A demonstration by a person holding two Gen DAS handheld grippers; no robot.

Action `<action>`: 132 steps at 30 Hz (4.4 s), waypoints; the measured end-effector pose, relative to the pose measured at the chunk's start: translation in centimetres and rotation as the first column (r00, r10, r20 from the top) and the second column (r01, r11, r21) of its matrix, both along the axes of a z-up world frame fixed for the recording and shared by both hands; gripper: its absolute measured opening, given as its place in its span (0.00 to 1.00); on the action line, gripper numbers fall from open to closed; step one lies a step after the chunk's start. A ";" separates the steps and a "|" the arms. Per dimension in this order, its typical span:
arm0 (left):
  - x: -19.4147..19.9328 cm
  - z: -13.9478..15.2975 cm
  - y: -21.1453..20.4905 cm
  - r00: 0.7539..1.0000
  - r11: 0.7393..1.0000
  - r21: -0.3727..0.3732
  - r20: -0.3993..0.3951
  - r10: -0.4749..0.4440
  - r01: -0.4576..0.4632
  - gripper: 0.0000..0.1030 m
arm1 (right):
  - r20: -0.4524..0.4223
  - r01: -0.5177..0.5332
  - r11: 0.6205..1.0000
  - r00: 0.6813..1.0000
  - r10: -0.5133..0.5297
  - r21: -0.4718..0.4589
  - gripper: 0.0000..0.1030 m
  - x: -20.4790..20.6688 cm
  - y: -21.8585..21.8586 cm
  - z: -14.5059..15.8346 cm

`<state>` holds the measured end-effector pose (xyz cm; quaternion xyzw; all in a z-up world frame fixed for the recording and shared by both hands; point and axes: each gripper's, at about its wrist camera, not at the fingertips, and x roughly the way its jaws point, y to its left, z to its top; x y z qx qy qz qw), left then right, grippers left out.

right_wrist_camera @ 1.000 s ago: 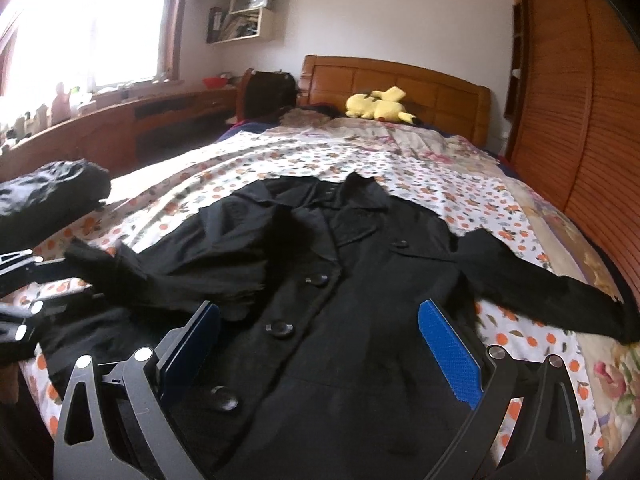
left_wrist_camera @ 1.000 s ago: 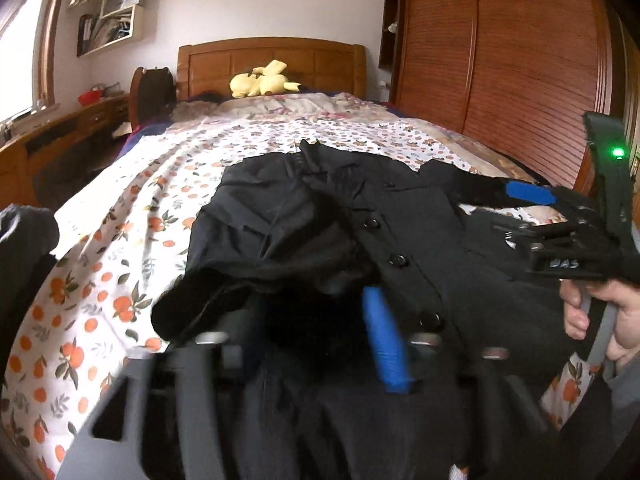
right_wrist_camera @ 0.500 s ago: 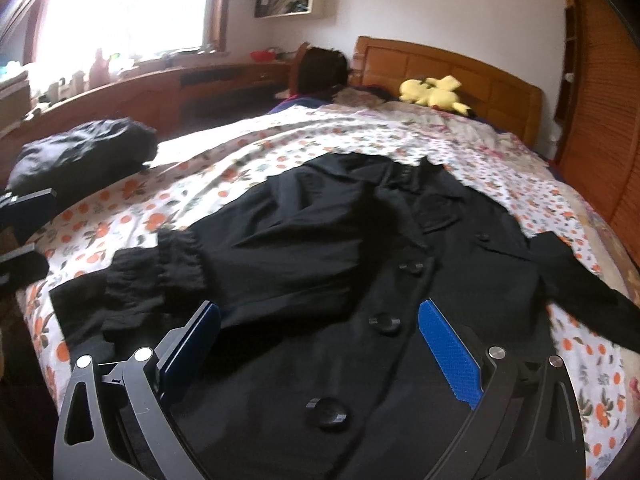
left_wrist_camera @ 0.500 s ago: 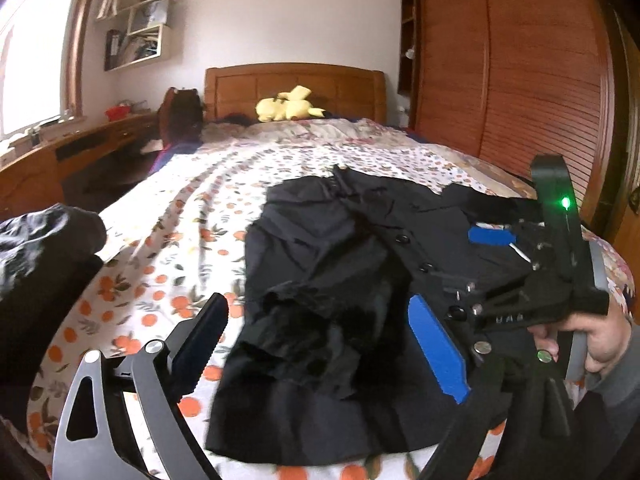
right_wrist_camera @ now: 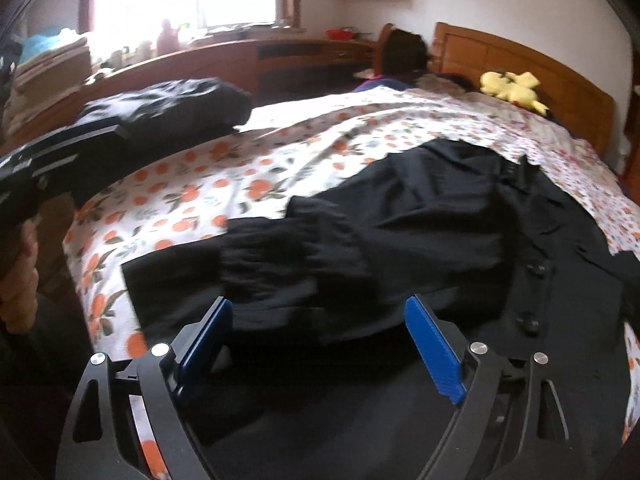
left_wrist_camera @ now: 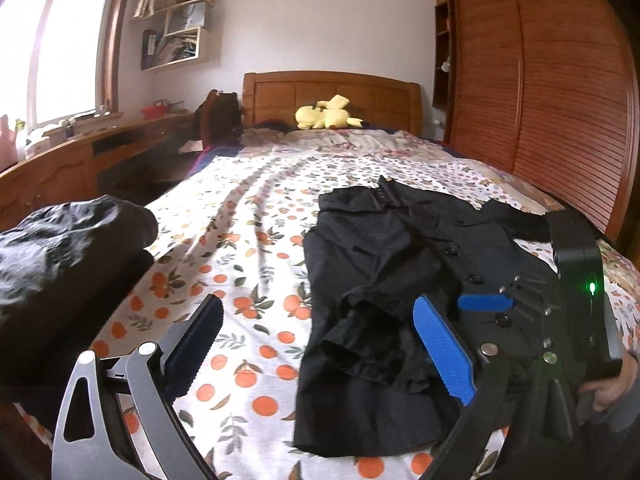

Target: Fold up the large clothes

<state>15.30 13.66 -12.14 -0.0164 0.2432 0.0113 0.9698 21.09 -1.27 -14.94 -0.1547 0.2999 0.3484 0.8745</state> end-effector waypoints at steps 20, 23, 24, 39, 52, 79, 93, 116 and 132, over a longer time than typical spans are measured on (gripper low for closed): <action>-0.7 0.0 0.7 1.000 1.000 -0.014 -0.003 0.001 -0.001 0.94 | -0.027 0.019 1.000 0.999 -0.019 0.005 0.08 -0.1 -0.2 -0.1; -0.7 0.0 0.0 1.000 1.000 -0.006 -0.002 -0.011 0.011 0.94 | 0.011 0.058 0.995 0.998 -0.059 0.079 0.06 -0.2 -2.7 2.0; -0.6 -0.1 -0.2 1.000 1.000 -0.006 -0.004 -0.015 0.015 0.94 | 0.019 0.070 0.992 0.997 -0.072 0.102 0.06 -0.2 -3.6 2.7; 1.3 -0.7 -5.4 0.994 0.994 0.007 -0.019 -0.105 0.106 0.94 | 0.042 0.319 0.897 0.937 -0.347 0.305 0.06 0.2 -18.8 6.7; 4.4 -2.5 -12.4 0.977 0.977 0.036 -0.052 -0.209 0.211 0.94 | -0.005 0.488 0.838 0.865 -0.503 0.244 0.15 1.9 -23.9 3.3; 5.2 -4.4 -16.4 0.957 0.957 0.060 -0.075 -0.280 0.285 0.94 | -0.123 0.537 0.838 0.842 -0.525 0.094 0.15 3.9 -27.4 -1.0; 4.9 -4.0 -16.3 0.957 0.956 0.054 -0.058 -0.284 0.288 0.94 | -0.073 0.423 0.900 0.906 -0.417 0.104 0.01 -1.2 -25.4 1.4; 3.5 -2.6 -18.2 0.946 0.944 0.067 -0.037 -0.321 0.323 0.94 | 0.043 0.384 0.921 0.921 -0.387 0.057 0.28 1.0 -24.1 1.3; 2.1 2.9 -18.9 0.938 0.936 0.102 0.039 -0.343 0.338 0.94 | -0.073 0.429 0.903 0.901 -0.427 0.005 0.30 3.6 -24.4 -2.1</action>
